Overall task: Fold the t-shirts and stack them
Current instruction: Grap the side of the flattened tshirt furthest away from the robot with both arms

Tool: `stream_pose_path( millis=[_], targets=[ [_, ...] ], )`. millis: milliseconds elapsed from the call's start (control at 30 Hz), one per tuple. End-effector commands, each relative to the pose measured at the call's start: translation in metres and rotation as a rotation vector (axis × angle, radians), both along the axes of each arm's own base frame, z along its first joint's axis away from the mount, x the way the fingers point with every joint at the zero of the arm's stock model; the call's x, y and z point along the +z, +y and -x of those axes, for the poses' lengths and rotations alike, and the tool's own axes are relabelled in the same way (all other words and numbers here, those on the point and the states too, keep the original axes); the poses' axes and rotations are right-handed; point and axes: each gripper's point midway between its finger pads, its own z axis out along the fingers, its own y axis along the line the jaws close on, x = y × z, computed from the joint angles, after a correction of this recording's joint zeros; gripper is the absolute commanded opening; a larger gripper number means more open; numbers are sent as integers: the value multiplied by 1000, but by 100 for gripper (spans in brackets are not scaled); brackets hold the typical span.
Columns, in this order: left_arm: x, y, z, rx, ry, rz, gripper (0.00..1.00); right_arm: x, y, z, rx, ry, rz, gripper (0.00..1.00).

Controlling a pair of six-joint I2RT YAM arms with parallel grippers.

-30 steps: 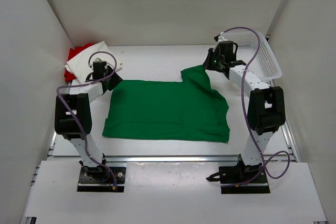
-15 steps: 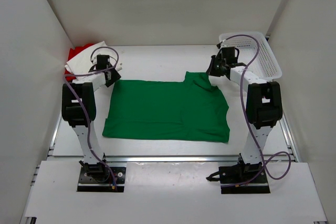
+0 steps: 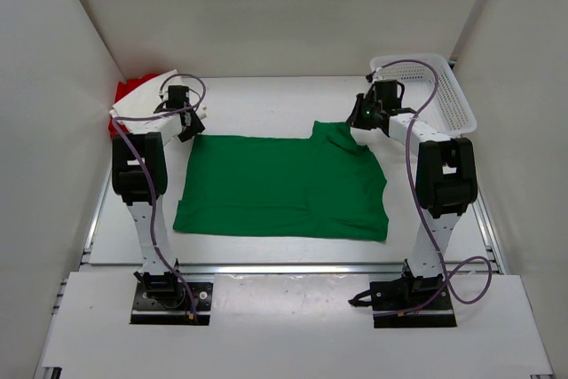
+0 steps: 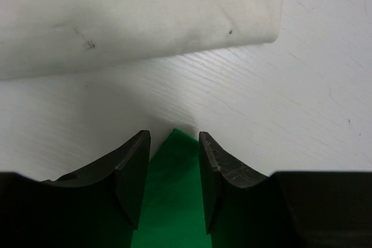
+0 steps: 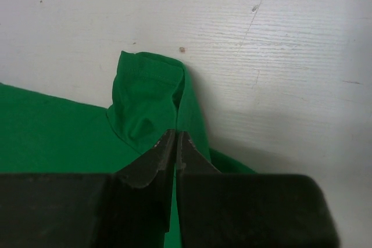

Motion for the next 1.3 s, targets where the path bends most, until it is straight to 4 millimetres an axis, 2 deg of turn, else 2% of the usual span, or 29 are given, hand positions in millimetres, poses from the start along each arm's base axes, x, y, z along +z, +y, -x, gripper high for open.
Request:
stream_pose_path(
  millis=[0,67,100,267,300,333,367,467,533,567,700,733,767,800,833,867,933,967,1000,1033,1067,1100,1167,1200,1267],
  targets=[
    [14,-7,-5,-37,1,-29,50,13,-1,-5,-8,-49,-25,0],
    [11,-10,-8,-48,13,-26,45,22,0,-2,-5,-66,-35,0],
    [9,-14,-7,-60,24,-14,40,19,-1,-1,-3,-61,-34,0],
    [7,-12,-4,-52,28,-2,24,34,-6,0,-9,-93,-55,0],
    [7,-11,-4,-52,27,-7,23,33,-6,0,-7,-92,-55,0],
    [10,-8,-3,-48,21,-2,30,33,-10,-1,-17,-95,-54,0],
    [7,-6,-2,-39,26,-7,31,37,-6,0,-8,-101,-60,0],
    [9,-4,0,-36,17,-7,12,31,-9,3,-10,-85,-70,0],
    [12,1,4,-22,14,-19,4,38,-7,3,-10,-102,-82,0],
    [10,-1,6,-25,16,-23,0,35,-7,5,-11,-94,-82,0],
    [24,-7,9,-37,-21,15,0,42,-7,13,-8,-101,-87,0],
    [37,-7,7,-36,-55,20,0,39,-6,17,-7,-87,-94,0],
    [40,-9,10,-39,-71,32,0,51,-8,21,-8,-110,-107,0],
    [45,-12,18,-40,-80,44,0,54,-4,29,-2,-106,-123,0],
    [66,-15,16,-48,-136,51,0,50,-2,37,-1,-101,-121,1],
    [62,-16,23,-48,-140,58,0,62,-4,41,-4,-124,-126,0],
    [76,-19,39,-51,-175,79,0,68,-3,60,-12,-136,-134,0],
    [89,-22,42,-62,-208,77,0,59,-2,71,-16,-116,-133,0],
    [84,-23,51,-62,-198,78,0,71,-1,77,-21,-141,-141,0],
    [89,-24,60,-68,-211,84,0,71,-1,87,-20,-146,-133,0],
    [97,-21,65,-66,-233,87,0,58,-1,99,-21,-116,-127,0],
    [98,-23,73,-70,-236,98,0,67,1,105,-24,-136,-131,0],
    [94,-23,90,-70,-231,120,0,64,0,128,-16,-134,-125,0],
    [94,-7,98,-32,-236,125,0,64,-3,139,-24,-138,-124,0],
    [97,-9,109,-47,-244,139,0,63,-5,156,-26,-139,-121,0]
  ],
)
